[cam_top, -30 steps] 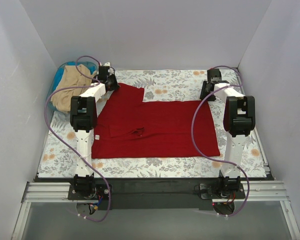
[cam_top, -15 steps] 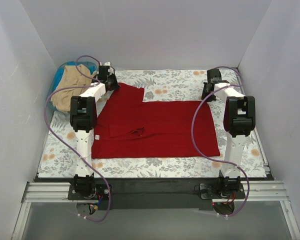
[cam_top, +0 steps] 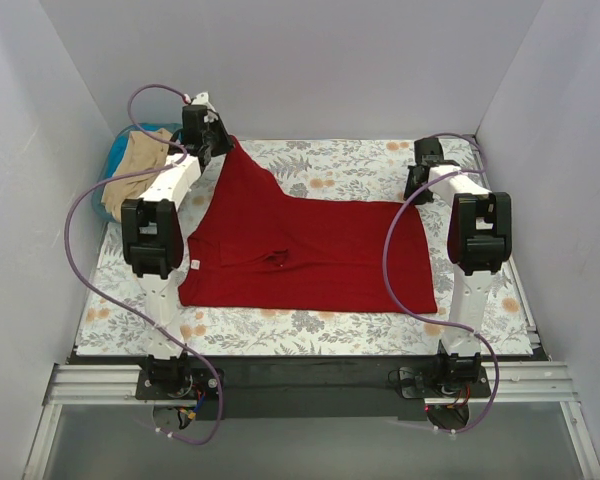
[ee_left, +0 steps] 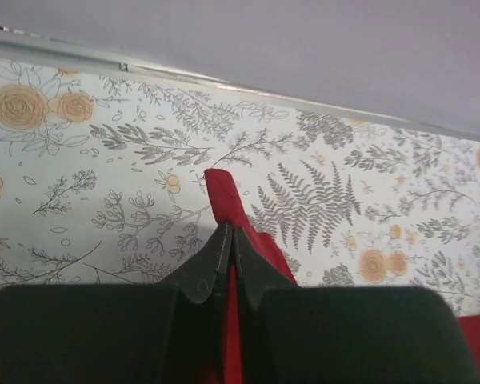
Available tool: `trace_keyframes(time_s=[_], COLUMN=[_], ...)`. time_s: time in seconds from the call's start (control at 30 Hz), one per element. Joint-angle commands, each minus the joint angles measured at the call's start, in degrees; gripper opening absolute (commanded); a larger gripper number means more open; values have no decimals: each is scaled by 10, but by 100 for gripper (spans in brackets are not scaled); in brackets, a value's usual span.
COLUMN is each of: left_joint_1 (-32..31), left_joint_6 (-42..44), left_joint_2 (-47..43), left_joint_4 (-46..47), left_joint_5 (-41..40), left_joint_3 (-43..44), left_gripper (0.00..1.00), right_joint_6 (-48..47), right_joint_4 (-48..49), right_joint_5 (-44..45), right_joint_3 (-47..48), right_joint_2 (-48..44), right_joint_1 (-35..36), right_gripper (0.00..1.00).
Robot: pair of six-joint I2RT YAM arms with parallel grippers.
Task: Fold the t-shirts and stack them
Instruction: Fold the tshirt
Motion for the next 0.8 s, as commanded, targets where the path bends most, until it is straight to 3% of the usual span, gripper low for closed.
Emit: trace_keyframes(time_s=[0.0, 0.77], left_joint_1=[-1, 0], left_joint_6=[-2, -82], left_joint_2=[-78, -313], left_joint_4=[25, 7], left_joint_5=[-17, -93], left_joint_3=[-31, -273], left_gripper=[0, 0], right_joint_6=[-7, 17], right_joint_4=[-13, 32], right_joint_5=[17, 31], right_joint_3=[0, -174], right_joint_2=[-40, -206], right_joint_1=[-2, -9], right_gripper=[1, 1])
